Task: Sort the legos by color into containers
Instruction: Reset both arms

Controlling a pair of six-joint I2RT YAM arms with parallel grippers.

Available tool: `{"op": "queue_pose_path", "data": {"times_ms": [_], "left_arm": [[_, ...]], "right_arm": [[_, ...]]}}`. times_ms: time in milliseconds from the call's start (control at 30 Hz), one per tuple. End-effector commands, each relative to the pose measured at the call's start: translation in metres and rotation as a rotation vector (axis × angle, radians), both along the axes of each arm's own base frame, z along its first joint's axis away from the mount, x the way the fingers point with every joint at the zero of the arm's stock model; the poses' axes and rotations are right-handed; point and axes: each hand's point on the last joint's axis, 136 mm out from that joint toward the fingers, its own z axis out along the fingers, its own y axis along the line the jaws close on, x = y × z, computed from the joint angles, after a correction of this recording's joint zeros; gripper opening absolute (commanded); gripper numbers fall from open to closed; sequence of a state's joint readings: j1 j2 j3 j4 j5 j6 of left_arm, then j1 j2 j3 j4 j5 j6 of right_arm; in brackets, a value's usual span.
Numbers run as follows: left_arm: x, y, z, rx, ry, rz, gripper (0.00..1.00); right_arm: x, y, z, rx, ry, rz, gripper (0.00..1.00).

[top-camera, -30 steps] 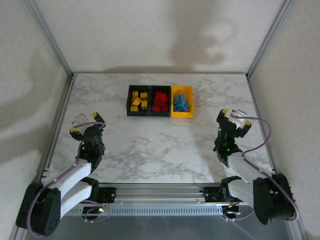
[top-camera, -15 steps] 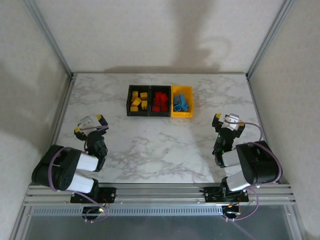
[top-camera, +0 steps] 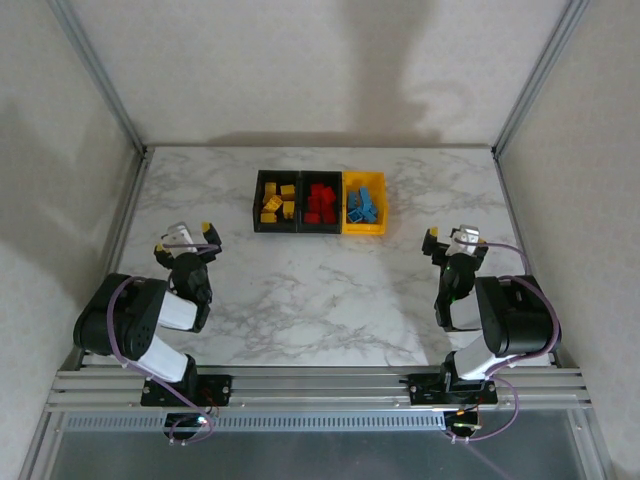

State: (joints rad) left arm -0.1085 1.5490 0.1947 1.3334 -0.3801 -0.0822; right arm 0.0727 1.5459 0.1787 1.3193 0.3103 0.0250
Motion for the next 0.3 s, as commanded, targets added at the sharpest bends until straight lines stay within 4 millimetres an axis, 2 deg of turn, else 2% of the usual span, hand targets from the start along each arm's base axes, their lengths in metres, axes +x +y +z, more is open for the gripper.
{"op": "queue_pose_path", "data": {"times_ms": [0, 267], "left_arm": [[0.0040, -0.0032, 0.0069, -0.015, -0.028, -0.021, 1.00], [0.0045, -0.0038, 0.0064, -0.015, -0.024, -0.022, 0.99]], "right_arm": [[0.0084, 0.0030, 0.0071, 0.028, -0.022, 0.032, 0.99], [0.0085, 0.0027, 0.0076, 0.035, -0.025, 0.043, 0.99]]}}
